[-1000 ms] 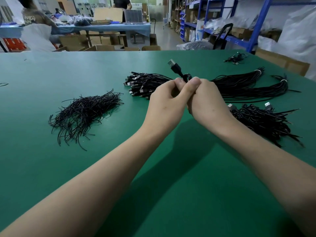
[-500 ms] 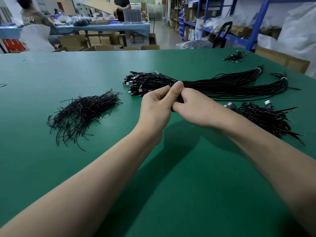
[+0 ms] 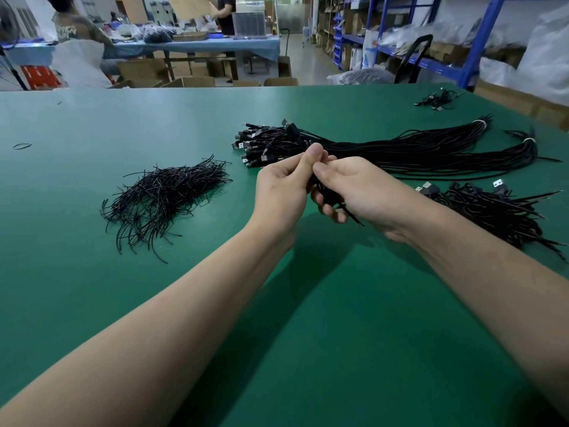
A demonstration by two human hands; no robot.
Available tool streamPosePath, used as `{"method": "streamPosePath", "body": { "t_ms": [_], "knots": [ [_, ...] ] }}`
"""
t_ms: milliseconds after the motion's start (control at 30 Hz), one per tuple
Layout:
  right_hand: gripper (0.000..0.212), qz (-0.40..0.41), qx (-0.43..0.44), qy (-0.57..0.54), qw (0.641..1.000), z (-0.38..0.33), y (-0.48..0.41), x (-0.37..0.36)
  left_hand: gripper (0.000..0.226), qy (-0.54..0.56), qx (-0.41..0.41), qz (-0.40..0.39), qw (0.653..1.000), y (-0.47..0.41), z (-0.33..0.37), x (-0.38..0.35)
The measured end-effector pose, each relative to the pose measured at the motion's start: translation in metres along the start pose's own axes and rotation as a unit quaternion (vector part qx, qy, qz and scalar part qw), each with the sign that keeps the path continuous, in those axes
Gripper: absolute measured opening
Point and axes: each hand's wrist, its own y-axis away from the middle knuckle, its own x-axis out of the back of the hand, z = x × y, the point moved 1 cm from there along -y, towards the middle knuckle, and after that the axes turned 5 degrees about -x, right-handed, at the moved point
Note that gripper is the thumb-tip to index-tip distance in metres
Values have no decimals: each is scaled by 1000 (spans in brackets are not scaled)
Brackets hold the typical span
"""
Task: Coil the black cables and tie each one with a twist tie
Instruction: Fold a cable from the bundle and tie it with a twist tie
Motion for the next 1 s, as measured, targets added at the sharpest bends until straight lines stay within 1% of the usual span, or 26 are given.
{"method": "streamPosePath", "body": {
  "t_ms": [67, 133, 233, 267, 300, 367, 433, 467, 500, 533, 567, 600, 633, 667, 700, 733, 800, 933, 1000],
  "knots": [
    [32, 22, 9, 56, 998, 0, 0, -1, 34, 20, 11, 6, 1000, -2, 1, 1],
    [32, 40, 16, 100, 994, 0, -2, -3, 30, 23, 24, 4, 999, -3, 2, 2],
    [33, 73, 26, 183, 980, 0, -3, -4, 24, -26, 37, -13, 999, -3, 2, 3],
    [33, 75, 26, 185, 980, -1, -2, -5, 24, -32, 44, -19, 998, -3, 4, 4],
    [33, 74, 24, 161, 984, -2, 0, -6, 25, -37, 51, -32, 998, -3, 7, 5],
    [33, 66, 10, 67, 996, -2, 3, -8, 32, -71, 65, -78, 992, -5, 14, 11],
    [32, 57, -18, -3, 998, 1, 7, -13, 41, -157, 71, -113, 979, -9, 21, 26],
    [32, 48, -34, -26, 998, 5, 10, -16, 41, -227, 59, -121, 965, -11, 25, 38],
    [31, 37, -47, -50, 997, 8, 12, -19, 37, -323, 30, -122, 938, -14, 29, 54],
    [31, 25, -60, -74, 995, 11, 15, -21, 31, -438, -7, -116, 891, -17, 32, 73],
    [31, 15, -72, -94, 993, 14, 18, -22, 27, -551, -37, -102, 828, -20, 36, 93],
    [31, 9, -83, -108, 991, 17, 22, -24, 26, -638, -56, -84, 764, -22, 39, 113],
    [31, 7, -91, -116, 989, 20, 25, -25, 26, -694, -67, -66, 714, -22, 41, 131],
    [30, 6, -97, -120, 988, 23, 29, -26, 27, -727, -74, -50, 681, -21, 41, 147],
    [30, 6, -101, -123, 987, 26, 33, -28, 27, -747, -80, -40, 659, -19, 40, 160],
    [30, 5, -104, -125, 987, 29, 36, -30, 27, -759, -83, -36, 644, -17, 37, 169],
    [30, 5, -104, -127, 986, 33, 40, -34, 25, -768, -88, -37, 634, -13, 30, 180],
    [31, 10, -83, -122, 989, 34, 45, -38, 16, -750, -113, -19, 652, -10, 27, 185],
    [31, 11, -76, -125, 989, 36, 46, -39, 14, -749, -126, -17, 651, -8, 27, 185]
  ]
}}
